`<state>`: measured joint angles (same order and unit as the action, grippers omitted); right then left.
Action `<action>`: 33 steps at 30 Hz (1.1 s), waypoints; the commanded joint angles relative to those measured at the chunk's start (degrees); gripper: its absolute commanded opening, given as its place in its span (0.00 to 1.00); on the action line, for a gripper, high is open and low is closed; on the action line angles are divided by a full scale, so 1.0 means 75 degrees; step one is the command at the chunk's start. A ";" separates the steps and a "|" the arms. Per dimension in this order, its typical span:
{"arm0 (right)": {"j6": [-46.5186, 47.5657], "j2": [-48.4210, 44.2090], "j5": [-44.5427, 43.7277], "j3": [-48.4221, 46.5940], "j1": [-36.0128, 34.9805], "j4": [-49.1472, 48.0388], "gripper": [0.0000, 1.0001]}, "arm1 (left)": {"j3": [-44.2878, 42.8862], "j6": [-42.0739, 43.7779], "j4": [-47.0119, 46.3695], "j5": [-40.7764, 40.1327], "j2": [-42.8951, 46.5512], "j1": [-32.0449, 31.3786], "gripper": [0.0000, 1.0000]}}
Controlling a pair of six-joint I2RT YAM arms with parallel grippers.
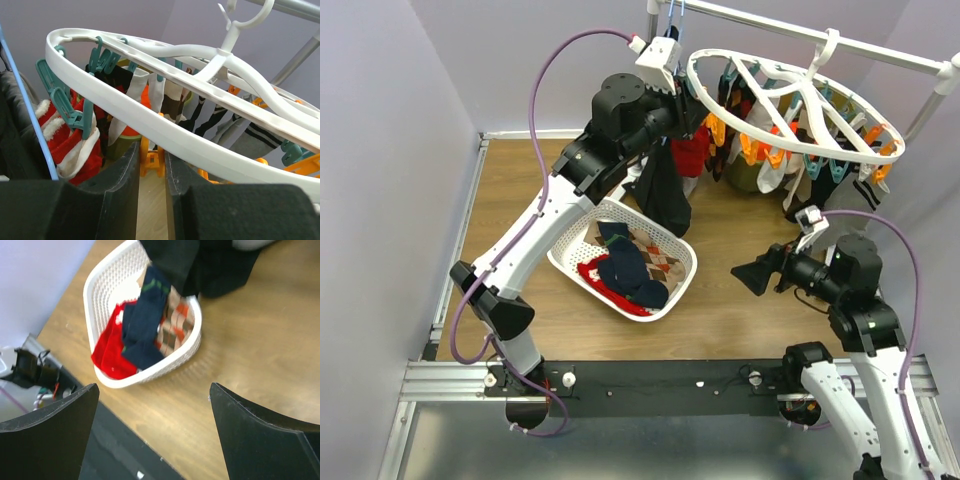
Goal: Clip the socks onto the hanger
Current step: Open the clamp at the hanger, then pick up the sock from the bin.
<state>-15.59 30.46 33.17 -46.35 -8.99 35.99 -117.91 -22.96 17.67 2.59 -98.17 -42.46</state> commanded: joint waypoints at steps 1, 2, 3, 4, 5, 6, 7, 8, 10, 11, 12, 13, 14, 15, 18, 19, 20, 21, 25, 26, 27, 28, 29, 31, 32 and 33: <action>-0.0404 -0.0287 0.0604 0.0962 -0.0160 -0.0450 1.00 | 0.0287 -0.0313 -0.0001 -0.0240 0.0327 -0.0081 0.00; -0.0521 -0.0299 0.0605 0.1058 -0.0183 -0.0578 0.99 | 0.0369 -0.0325 -0.0012 -0.0286 0.0339 -0.0116 0.00; -0.0569 -0.0276 0.0582 0.1093 -0.0207 -0.0812 0.99 | 0.0404 -0.0348 -0.0012 -0.0530 0.0363 -0.0128 0.00; -0.0569 -0.0171 0.0558 0.1117 -0.0265 -0.0907 0.99 | 0.0451 -0.0407 -0.0024 -0.0602 0.0398 -0.0151 0.00; -0.0558 -0.0078 0.0384 0.1210 -0.0289 -0.0954 0.98 | 0.0544 -0.0465 -0.0024 -0.0673 0.0410 -0.0210 0.00; -0.0581 0.0039 0.0371 0.1257 -0.0312 -0.0978 0.98 | 0.0580 -0.0512 -0.0036 -0.0720 0.0421 -0.0233 0.00; -0.0558 0.0203 0.0417 0.1281 -0.0371 -0.0990 0.98 | 0.0627 -0.0559 -0.0013 -0.0720 0.0433 -0.0245 0.00; -0.0557 0.0529 0.0406 0.1316 -0.0417 -0.0990 0.98 | 0.0685 -0.0618 0.0022 -0.0755 0.0422 -0.0257 0.00; -0.0453 0.0859 0.0289 0.1351 -0.0581 -0.1071 0.98 | 0.0697 -0.0840 0.0221 -0.0942 0.0398 -0.0280 0.00; -0.0429 0.0988 -0.0048 0.1375 -0.0675 -0.1141 0.98 | 0.0709 -0.0899 0.0292 -0.0989 0.0386 -0.0280 0.00; -0.0417 0.1315 -0.0260 0.1329 -0.0792 -0.1304 0.98 | 0.0686 -0.0958 0.0466 -0.1025 0.0328 -0.0280 0.00; -0.0370 0.1492 -0.0459 0.1259 -0.1106 -0.1353 0.98 | 0.0616 -0.1039 0.0561 -0.1037 0.0281 -0.0280 0.00; -0.0358 0.1726 -0.0635 0.1153 -0.1283 -0.1411 0.98 | 0.0441 -0.1029 0.0655 -0.0990 0.0246 -0.0280 0.00; -0.0335 0.2111 -0.0974 0.1036 -0.1482 -0.1574 0.98 | 0.0382 -0.1017 0.0725 -0.0955 0.0176 -0.0280 0.00; -0.0194 0.2711 -0.1735 0.0930 -0.2256 -0.2089 0.98 | 0.0229 -0.0947 0.0796 -0.0908 0.0105 -0.0292 0.00; -0.0159 0.3084 -0.1890 0.0779 -0.2583 -0.2196 0.98 | 0.0182 -0.0877 0.0831 -0.0896 0.0070 -0.0292 0.00; -0.0124 0.3250 -0.2054 0.0685 -0.2737 -0.2255 0.98 | 0.0077 -0.0830 0.0866 -0.0838 0.0047 -0.0292 0.00; -0.0124 0.3414 -0.2345 0.0568 -0.2889 -0.2406 0.98 | 0.0018 -0.0794 0.0936 -0.0814 -0.0035 -0.0281 0.00; 0.0075 0.4012 -0.2945 0.0204 -0.3872 -0.2864 0.97 | -0.0111 -0.0677 0.1007 -0.0627 -0.0118 -0.0292 0.00; 0.0110 0.4303 -0.3004 0.0041 -0.4037 -0.2981 0.95 | -0.0099 -0.0677 0.1007 -0.0603 -0.0118 -0.0292 0.00; 0.0122 0.4469 -0.3074 -0.0089 -0.4178 -0.3144 0.94 | -0.0099 -0.0665 0.1007 -0.0592 -0.0118 -0.0292 0.00; 0.0192 0.4702 -0.3086 -0.0241 -0.4423 -0.3204 0.93 | -0.0099 -0.0665 0.1030 -0.0545 -0.0118 -0.0292 0.00; 0.0262 0.5157 -0.3098 -0.0579 -0.4530 -0.3216 0.90 | -0.0123 -0.0688 0.1042 -0.0521 -0.0118 -0.0292 0.00; 0.0461 0.5698 -0.3133 -0.0909 -0.4846 -0.3344 0.87 | -0.0146 -0.0689 0.1077 -0.0498 -0.0106 -0.0292 0.00; 0.0543 0.5933 -0.3122 -0.1026 -0.4917 -0.3438 0.81 | -0.0135 -0.0689 0.1066 -0.0521 -0.0094 -0.0292 0.00; 0.0614 0.6422 -0.3064 -0.1190 -0.4953 -0.3729 0.77 | -0.0146 -0.0677 0.1077 -0.0533 -0.0083 -0.0292 0.00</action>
<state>-14.90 69.65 12.95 -50.04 -43.20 14.79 -117.93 -28.45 22.13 -2.94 -97.73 -44.16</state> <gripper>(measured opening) 0.874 0.294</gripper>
